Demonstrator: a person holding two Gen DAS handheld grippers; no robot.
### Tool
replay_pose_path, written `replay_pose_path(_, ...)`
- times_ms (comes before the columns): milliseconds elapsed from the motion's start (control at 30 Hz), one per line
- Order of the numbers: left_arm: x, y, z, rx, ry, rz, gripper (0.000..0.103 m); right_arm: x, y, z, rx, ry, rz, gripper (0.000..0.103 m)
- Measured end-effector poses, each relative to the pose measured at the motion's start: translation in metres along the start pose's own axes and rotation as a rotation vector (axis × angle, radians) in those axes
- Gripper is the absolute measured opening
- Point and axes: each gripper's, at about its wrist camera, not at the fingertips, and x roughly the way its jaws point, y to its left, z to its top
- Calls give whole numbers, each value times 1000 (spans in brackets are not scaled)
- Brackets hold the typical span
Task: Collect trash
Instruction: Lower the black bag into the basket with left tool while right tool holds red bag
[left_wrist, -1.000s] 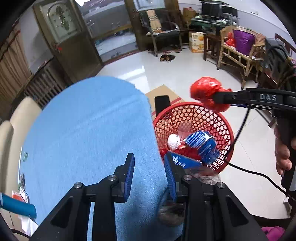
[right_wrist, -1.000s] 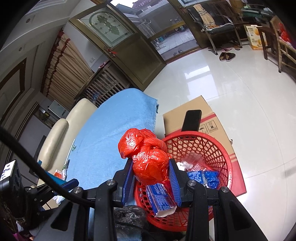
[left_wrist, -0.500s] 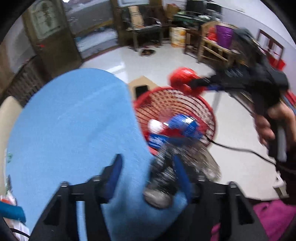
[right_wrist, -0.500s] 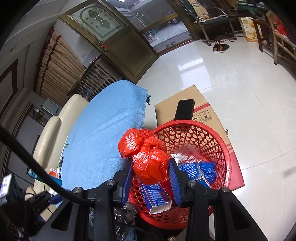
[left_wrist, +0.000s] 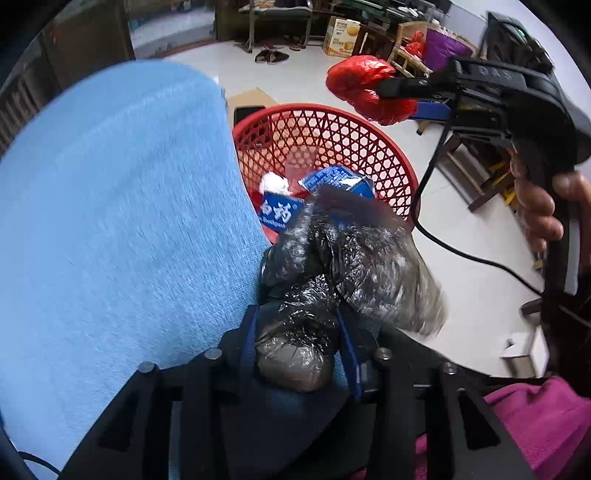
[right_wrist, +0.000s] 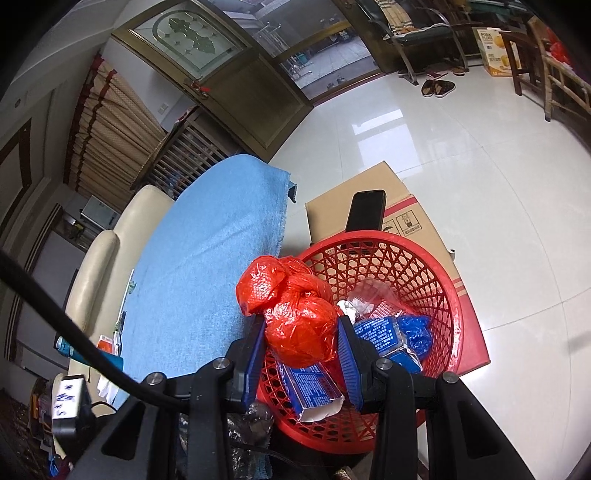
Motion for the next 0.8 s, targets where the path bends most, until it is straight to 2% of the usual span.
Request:
replay_pose_path(167, -8, 0, -4, -1, -32, -10, 25, 1, 0, 0, 4, 3, 2, 40)
replay_pose_path(433, -34, -1, 11, 6, -120, 22, 23, -2, -1, 1, 1, -9, 4, 40)
replay_pose_path(800, -34, -6, 64, -15, -143, 94, 23, -7, -8, 4, 20, -20, 0, 40)
